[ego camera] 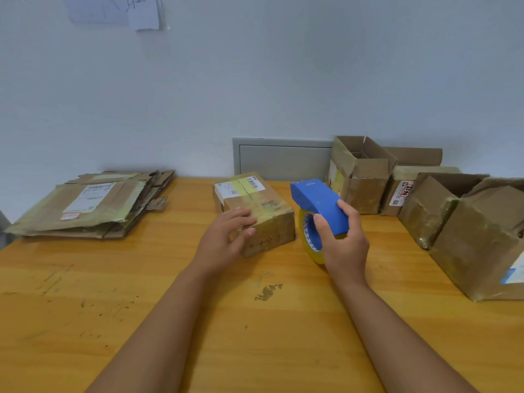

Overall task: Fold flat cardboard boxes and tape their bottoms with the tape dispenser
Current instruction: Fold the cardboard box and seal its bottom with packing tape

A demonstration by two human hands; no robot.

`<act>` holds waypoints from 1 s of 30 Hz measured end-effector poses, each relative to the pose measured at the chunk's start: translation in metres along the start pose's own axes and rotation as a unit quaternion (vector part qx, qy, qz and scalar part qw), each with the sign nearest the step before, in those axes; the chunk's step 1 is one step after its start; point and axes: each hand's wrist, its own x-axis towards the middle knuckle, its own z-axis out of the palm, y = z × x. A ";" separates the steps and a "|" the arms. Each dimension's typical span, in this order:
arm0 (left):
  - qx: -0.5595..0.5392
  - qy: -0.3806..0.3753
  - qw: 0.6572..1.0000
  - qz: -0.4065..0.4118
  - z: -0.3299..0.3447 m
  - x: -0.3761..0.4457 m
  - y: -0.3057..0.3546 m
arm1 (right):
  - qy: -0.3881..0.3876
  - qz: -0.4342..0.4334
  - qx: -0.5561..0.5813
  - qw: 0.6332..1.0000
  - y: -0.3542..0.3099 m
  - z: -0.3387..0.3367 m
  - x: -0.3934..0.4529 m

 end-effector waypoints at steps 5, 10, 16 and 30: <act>-0.019 -0.020 1.000 -0.013 -0.001 0.000 -0.001 | 0.003 0.000 0.001 1.000 -0.002 0.000 -0.001; -0.022 -0.075 0.997 -0.005 -0.005 0.000 -0.006 | 0.014 0.011 0.021 1.000 -0.004 -0.002 0.000; 0.069 0.033 0.996 0.052 0.007 0.004 0.010 | 0.047 0.058 0.069 0.995 -0.005 -0.005 0.005; 0.151 0.049 0.983 0.097 0.020 0.010 0.019 | 0.022 0.027 0.029 0.999 -0.008 -0.001 0.000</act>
